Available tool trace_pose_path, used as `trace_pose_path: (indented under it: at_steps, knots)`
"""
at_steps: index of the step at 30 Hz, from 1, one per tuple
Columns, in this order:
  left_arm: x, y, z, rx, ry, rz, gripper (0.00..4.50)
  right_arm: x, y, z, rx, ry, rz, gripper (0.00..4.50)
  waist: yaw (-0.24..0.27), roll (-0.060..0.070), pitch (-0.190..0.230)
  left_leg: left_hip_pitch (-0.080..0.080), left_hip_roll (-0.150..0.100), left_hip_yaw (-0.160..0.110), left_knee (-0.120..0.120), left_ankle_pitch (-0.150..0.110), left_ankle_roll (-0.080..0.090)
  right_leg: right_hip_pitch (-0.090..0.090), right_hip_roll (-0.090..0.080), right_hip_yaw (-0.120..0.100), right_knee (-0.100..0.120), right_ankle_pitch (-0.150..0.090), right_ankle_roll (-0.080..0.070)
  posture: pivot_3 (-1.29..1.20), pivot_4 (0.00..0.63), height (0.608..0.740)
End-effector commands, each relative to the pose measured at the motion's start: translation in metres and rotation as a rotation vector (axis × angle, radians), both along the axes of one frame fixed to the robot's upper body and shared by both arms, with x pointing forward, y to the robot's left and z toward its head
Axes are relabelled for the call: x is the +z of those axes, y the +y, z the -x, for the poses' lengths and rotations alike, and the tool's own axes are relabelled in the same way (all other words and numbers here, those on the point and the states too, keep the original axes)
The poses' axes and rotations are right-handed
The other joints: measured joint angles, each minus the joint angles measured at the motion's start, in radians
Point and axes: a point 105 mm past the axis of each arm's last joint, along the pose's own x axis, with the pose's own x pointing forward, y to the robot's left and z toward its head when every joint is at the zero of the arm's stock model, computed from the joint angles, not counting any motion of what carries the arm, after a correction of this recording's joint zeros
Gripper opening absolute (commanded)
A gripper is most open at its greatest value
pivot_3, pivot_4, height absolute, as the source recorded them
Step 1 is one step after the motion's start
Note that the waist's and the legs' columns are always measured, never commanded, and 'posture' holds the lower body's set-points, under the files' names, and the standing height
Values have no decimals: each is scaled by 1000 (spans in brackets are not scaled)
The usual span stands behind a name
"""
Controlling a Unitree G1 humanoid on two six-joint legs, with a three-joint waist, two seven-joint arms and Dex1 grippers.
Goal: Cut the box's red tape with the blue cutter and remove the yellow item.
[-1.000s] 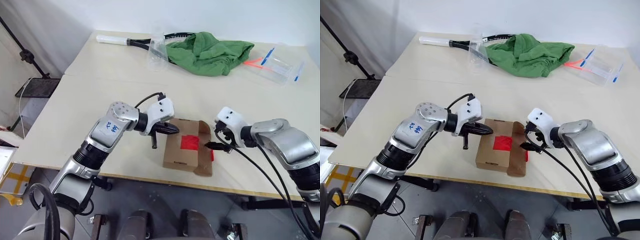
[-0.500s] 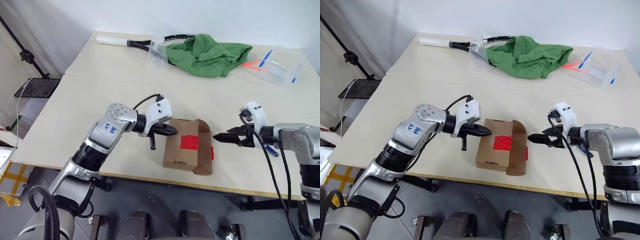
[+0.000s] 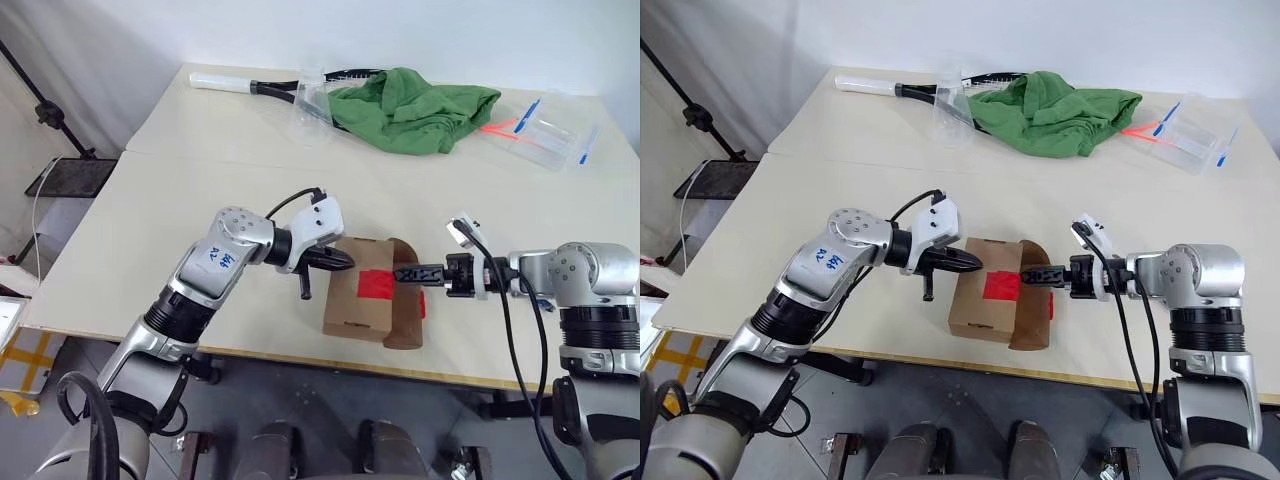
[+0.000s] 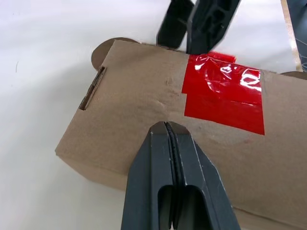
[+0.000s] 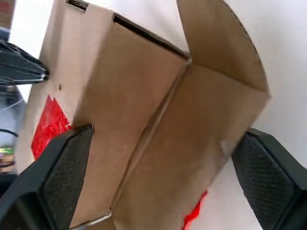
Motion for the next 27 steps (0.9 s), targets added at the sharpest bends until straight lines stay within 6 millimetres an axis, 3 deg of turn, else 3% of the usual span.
trace_pose_path:
  at_steps: [1, 3, 6, 12, 17, 22, 27]
  knots:
    - [-8, -1, 4, -10, 8, -25, 0, -6, 20, 4, 73, 41, -46, 4472, -6, 0, 0, 0, 0, 0, 0, 0, 0, 0, 0, 0, 0, 0, 0, 0, 150, 740]
    - [-9, -1, 5, -9, 7, -25, 0, -8, 21, 0, 59, 42, -40, 4472, -15, 0, 0, 0, 1, 0, 0, 0, 0, 0, 1, 0, 0, 0, 0, 0, 150, 740]
    - [-8, -1, 4, -8, 4, -23, 0, -5, 19, -5, 34, 26, -38, 3876, -22, 0, 0, 1, 2, 1, -1, 0, -1, 0, 1, 0, 0, 0, 0, 0, 150, 740]
    - [-9, 1, 4, -14, 2, -29, 0, -8, 12, -14, -57, 47, -9, 1868, -18, 0, 0, 1, 2, 1, -1, 0, -1, -1, 1, 0, 0, 0, 0, 0, 150, 740]
    - [-10, 2, 4, -13, 0, -33, 0, 2, 11, -14, -95, 46, 3, 160, -18, 0, 0, 0, 2, 1, -1, 0, -1, -1, 1, 0, 0, 0, 0, 0, 150, 740]
    - [-13, 6, 0, 4, -8, -39, 0, 15, 6, -10, -96, -7, 82, 71, -15, 1, 0, 0, 1, 0, -1, 0, -1, -1, 1, 0, 0, 0, 0, 0, 150, 740]
    - [-15, 4, -1, 16, -13, -22, 0, 52, 9, -3, -45, -117, 116, 71, -8, 3, 1, -1, -1, 0, -1, 0, -1, -1, -1, 0, 0, 0, 0, 0, 150, 740]
